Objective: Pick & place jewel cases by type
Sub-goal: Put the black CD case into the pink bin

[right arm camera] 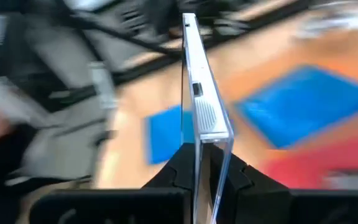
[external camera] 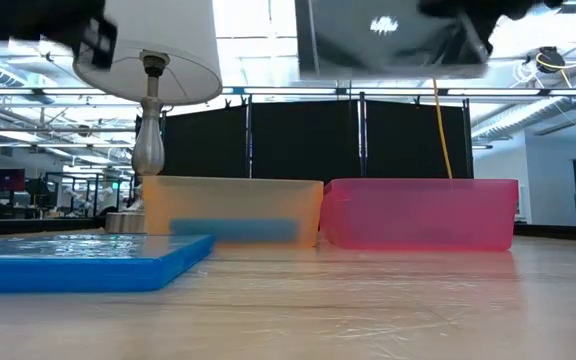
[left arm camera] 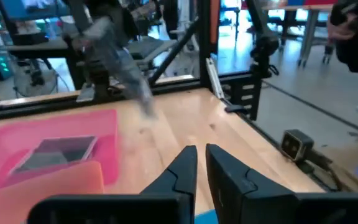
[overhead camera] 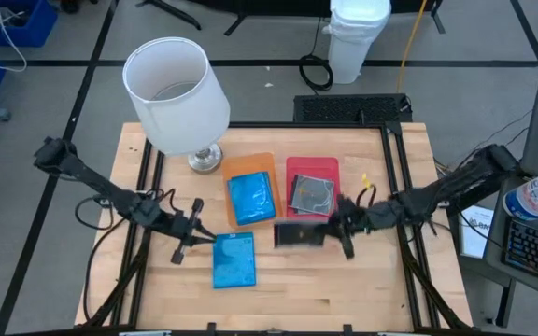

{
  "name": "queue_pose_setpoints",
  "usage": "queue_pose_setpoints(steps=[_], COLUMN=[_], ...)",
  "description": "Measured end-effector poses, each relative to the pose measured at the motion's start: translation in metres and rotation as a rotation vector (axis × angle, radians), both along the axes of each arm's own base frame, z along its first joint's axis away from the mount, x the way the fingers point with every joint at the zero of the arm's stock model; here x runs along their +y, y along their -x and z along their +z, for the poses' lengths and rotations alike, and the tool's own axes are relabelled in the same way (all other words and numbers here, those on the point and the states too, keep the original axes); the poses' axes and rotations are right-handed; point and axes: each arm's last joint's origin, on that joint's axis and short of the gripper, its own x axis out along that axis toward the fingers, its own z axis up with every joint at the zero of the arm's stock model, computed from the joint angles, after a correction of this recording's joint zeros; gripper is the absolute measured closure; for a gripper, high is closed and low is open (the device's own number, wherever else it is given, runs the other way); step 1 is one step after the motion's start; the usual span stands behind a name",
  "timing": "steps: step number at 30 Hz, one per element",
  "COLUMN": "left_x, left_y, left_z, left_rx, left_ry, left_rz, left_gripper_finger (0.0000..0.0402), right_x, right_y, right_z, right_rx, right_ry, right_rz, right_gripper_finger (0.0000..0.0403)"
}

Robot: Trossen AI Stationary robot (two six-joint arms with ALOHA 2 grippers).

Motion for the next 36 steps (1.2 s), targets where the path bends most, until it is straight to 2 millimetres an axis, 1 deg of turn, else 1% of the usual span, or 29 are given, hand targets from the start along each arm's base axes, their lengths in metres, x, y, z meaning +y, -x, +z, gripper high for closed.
queue_pose_setpoints(steps=[2, 4, 7, 9, 12, 15, 19, 23, 26, 29, 32, 36], left_x=[0.002, 0.004, 0.006, 0.007, 0.007, 0.007, 0.006, 0.006, 0.005, 0.005, 0.004, 0.004], left_y=[0.005, 0.009, 0.013, 0.014, 0.014, 0.014, 0.014, 0.014, 0.015, 0.015, 0.015, 0.015], left_z=[-0.012, -0.017, -0.025, -0.026, -0.026, -0.026, -0.026, -0.024, -0.023, -0.023, -0.023, -0.023], left_rx=[-0.032, -0.080, -0.105, -0.116, -0.113, -0.108, -0.110, -0.120, -0.131, -0.133, -0.134, -0.137], left_ry=[0.008, 0.005, -0.009, -0.013, -0.011, 0.007, 0.003, 0.011, 0.019, 0.008, 0.006, 0.007], left_rz=[-0.002, -0.009, -0.004, -0.005, -0.007, -0.007, -0.012, -0.011, -0.020, -0.027, -0.023, -0.023], left_gripper_finger=[0.0354, 0.0354, 0.0354, 0.0358, 0.0365, 0.0371, 0.0377, 0.0387, 0.0395, 0.0398, 0.0389, 0.0369], right_x=[-0.013, -0.025, -0.043, -0.057, -0.078, -0.098, -0.113, -0.123, -0.129, -0.135, -0.140, -0.146], right_y=[0.002, 0.001, 0.002, 0.003, 0.004, 0.008, 0.012, 0.011, 0.007, 0.002, -0.002, -0.001], right_z=[0.021, 0.043, 0.066, 0.073, 0.072, 0.062, 0.040, 0.015, -0.005, -0.025, -0.040, -0.055], right_rx=[0.065, 0.086, 0.118, 0.153, 0.218, 0.324, 0.443, 0.480, 0.479, 0.469, 0.450, 0.494], right_ry=[0.038, 0.052, 0.040, -0.003, -0.112, -0.232, -0.323, -0.425, -0.485, -0.557, -0.607, -0.634], right_rz=[-0.088, -0.152, -0.225, -0.267, -0.344, -0.416, -0.487, -0.493, -0.501, -0.474, -0.462, -0.473], right_gripper_finger=[0.0388, 0.0388, 0.0388, 0.0388, 0.0388, 0.0388, 0.0388, 0.0388, 0.0388, 0.0388, 0.0388, 0.0387])
